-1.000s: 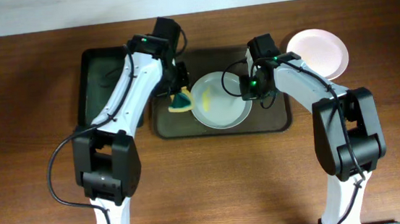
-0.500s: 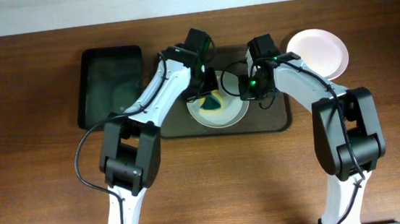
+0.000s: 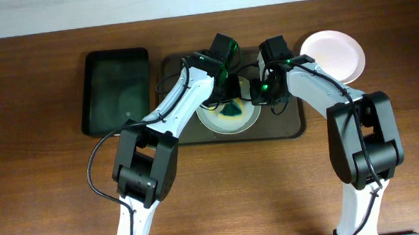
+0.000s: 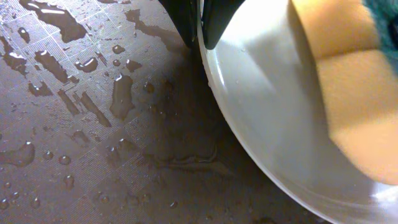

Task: Clean dirty plates on tray and stack at the side
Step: 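Scrub the last white plate with the sponge in the left gripper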

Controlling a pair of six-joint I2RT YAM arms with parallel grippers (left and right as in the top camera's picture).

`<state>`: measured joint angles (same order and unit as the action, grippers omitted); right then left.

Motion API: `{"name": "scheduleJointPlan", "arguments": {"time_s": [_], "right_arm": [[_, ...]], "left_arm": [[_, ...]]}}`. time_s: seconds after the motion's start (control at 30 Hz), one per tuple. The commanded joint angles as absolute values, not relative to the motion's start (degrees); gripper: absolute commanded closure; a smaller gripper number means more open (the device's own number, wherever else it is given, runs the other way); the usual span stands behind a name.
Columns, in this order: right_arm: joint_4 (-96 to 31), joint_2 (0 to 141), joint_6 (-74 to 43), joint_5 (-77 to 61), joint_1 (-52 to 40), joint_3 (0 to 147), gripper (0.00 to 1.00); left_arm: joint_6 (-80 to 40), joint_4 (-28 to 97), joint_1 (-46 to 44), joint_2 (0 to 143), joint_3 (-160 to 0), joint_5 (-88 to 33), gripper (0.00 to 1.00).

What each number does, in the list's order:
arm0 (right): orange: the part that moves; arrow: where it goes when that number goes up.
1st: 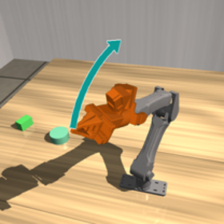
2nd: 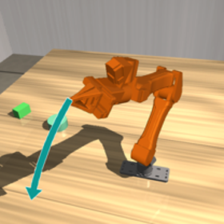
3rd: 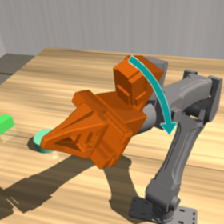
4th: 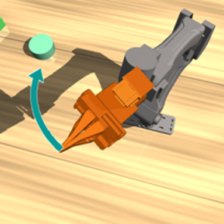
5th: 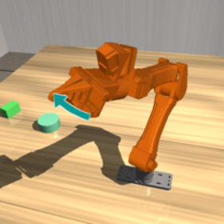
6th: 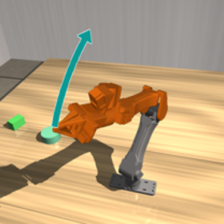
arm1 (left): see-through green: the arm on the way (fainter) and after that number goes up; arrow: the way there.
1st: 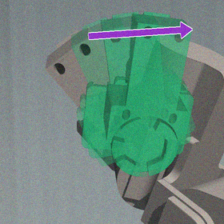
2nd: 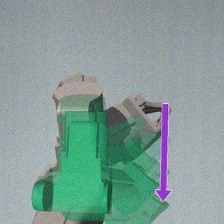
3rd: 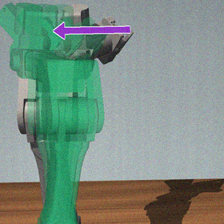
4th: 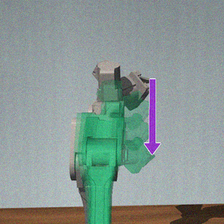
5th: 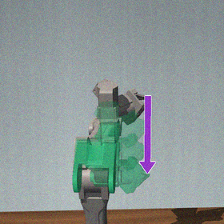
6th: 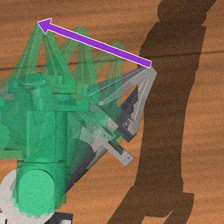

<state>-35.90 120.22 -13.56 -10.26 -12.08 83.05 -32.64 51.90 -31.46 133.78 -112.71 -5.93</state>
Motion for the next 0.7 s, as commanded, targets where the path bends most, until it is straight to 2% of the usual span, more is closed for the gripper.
{"name": "scheduleJointPlan", "arguments": {"time_s": [0.0,0.17,0.4,0.47,0.53,0.6,0.67], "right_arm": [[-36.8,122.0,-14.0,-8.3,-12.3,82.8,0.96],[-37.3,122.0,-14.0,-6.9,-12.3,82.8,0.96],[-37.3,122.0,-14.0,-6.9,-12.3,82.8,0.96],[-37.3,122.0,-14.0,-6.9,-12.3,82.8,0.96],[-37.3,122.0,-14.0,-6.9,-12.3,82.8,0.96],[-37.2,122.0,-14.0,-6.9,-12.3,82.8,0.96],[-37.2,122.0,-14.0,-6.9,-12.3,82.8,0.96]], "left_arm": [[-33.2,55.5,-31.3,136.0,-113.4,10.5,1.0],[-33.1,59.7,-29.7,135.9,-113.5,24.8,1.0],[-33.2,64.5,-27.4,135.1,-119.7,27.4,1.0],[-33.1,65.9,-27.5,134.3,-123.3,25.2,1.0],[-33.1,66.0,-27.5,133.7,-126.3,18.1,1.0],[-33.1,63.8,-27.5,133.8,-127.3,5.7,1.0],[-33.2,62.4,-27.5,134.6,-127.3,0.8,1.0]]}}
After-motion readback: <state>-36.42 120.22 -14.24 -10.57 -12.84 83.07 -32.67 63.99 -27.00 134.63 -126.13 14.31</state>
